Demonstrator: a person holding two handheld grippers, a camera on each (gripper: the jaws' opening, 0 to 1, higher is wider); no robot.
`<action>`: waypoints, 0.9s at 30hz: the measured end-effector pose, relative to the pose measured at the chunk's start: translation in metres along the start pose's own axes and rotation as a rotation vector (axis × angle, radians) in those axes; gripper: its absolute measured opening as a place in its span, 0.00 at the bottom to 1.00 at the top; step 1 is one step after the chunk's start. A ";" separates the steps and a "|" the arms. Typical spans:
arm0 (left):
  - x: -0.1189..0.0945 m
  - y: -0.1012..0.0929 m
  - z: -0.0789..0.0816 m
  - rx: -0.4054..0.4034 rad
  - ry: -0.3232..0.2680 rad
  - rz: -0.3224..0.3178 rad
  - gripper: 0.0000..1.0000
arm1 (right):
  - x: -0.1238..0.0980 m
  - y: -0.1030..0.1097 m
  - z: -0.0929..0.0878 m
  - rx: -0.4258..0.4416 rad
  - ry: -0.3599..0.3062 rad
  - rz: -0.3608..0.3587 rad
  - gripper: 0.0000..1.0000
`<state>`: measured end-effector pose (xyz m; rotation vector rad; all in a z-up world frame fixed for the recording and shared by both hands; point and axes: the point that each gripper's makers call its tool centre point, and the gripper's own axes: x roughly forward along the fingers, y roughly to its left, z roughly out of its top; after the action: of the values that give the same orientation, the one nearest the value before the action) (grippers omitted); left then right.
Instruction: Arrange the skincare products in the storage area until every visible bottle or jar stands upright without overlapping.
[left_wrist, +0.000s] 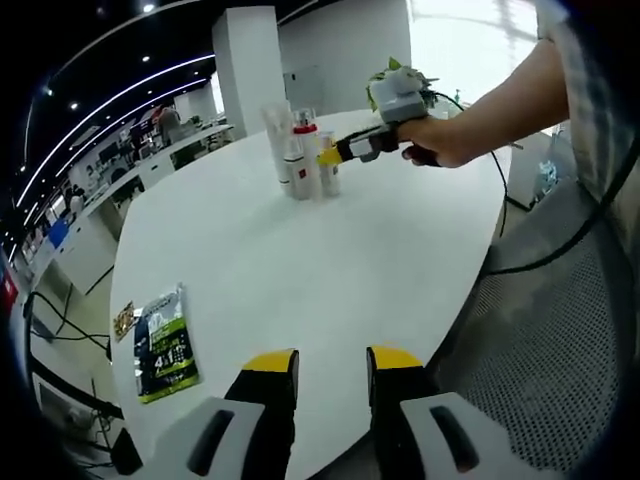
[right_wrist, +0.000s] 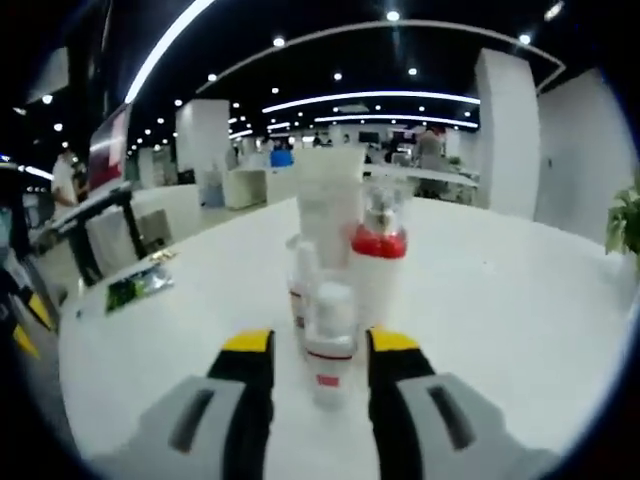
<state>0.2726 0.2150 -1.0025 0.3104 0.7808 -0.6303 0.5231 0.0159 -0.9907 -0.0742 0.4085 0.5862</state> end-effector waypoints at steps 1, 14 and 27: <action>0.000 0.000 0.000 0.002 0.002 0.000 0.27 | 0.000 -0.002 -0.005 0.007 0.032 0.002 0.34; 0.000 -0.002 -0.002 0.008 0.010 -0.006 0.27 | 0.002 -0.001 -0.015 -0.173 0.184 0.208 0.31; 0.001 -0.003 -0.003 0.006 0.020 -0.015 0.26 | 0.007 0.004 -0.012 -0.212 0.167 0.269 0.26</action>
<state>0.2693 0.2135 -1.0054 0.3176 0.8013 -0.6442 0.5217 0.0207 -1.0040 -0.2761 0.5219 0.8914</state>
